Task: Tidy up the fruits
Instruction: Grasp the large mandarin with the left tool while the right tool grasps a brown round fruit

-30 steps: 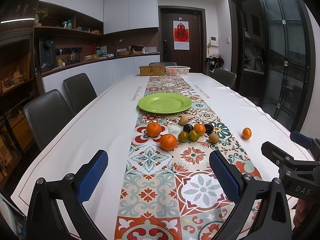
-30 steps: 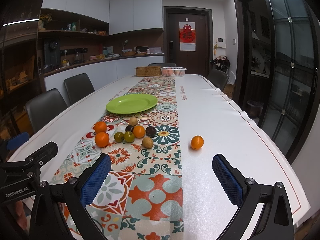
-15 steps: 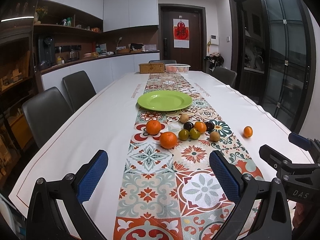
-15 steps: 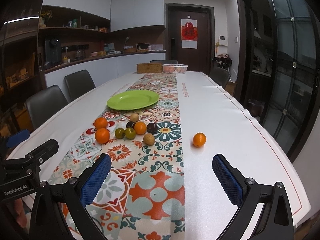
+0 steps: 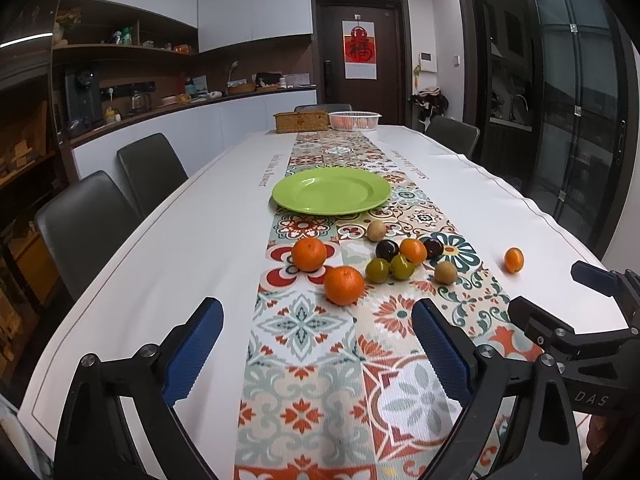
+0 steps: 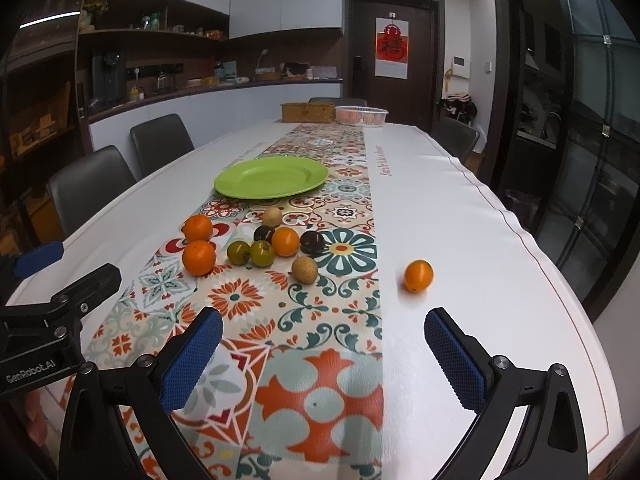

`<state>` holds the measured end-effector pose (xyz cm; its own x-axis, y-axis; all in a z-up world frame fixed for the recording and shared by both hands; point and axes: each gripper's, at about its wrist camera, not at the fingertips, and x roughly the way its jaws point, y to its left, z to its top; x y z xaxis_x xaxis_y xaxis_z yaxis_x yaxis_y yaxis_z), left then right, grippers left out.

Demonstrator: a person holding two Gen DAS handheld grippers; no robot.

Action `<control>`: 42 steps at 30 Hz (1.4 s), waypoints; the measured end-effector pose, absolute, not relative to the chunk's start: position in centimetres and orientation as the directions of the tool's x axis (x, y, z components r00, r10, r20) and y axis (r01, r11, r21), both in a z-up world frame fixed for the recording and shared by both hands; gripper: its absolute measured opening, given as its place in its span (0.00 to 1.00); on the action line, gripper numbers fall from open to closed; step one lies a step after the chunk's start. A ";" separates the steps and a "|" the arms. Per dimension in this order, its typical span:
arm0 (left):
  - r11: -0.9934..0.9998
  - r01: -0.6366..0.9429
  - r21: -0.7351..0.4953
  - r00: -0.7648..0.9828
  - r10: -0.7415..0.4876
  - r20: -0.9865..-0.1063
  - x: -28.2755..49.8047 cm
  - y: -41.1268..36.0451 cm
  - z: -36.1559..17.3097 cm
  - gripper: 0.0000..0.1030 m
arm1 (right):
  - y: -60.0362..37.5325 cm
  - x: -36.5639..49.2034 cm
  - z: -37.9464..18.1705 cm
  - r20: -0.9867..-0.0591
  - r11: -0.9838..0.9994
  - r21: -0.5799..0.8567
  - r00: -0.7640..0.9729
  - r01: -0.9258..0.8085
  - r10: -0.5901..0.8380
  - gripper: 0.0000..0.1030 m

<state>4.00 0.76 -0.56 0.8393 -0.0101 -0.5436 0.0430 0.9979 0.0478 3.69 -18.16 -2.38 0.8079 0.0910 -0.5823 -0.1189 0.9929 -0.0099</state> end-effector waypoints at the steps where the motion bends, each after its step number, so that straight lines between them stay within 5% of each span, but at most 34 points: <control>1: 0.998 0.046 0.048 0.837 -0.012 -0.547 4.4 0.8 -0.5 0.94 | -18.1 3.9 -2.4 -0.584 0.993 -0.011 0.807 -0.120 0.091 0.99; 14: 0.992 0.120 0.039 0.777 -0.069 -0.626 9.6 0.8 -1.8 0.84 | -17.2 9.2 -3.6 -0.649 0.988 0.001 0.751 -0.152 0.116 0.89; 26: 0.981 0.195 -0.021 0.658 -0.147 -0.738 14.1 0.5 -4.4 0.64 | -16.2 13.2 -5.6 -0.720 0.980 0.008 0.679 -0.201 0.145 0.71; 42: 0.975 0.211 -0.069 0.592 -0.184 -0.785 16.9 -0.1 -6.1 0.48 | -15.7 15.7 -7.4 -0.773 0.975 0.012 0.616 -0.222 0.150 0.46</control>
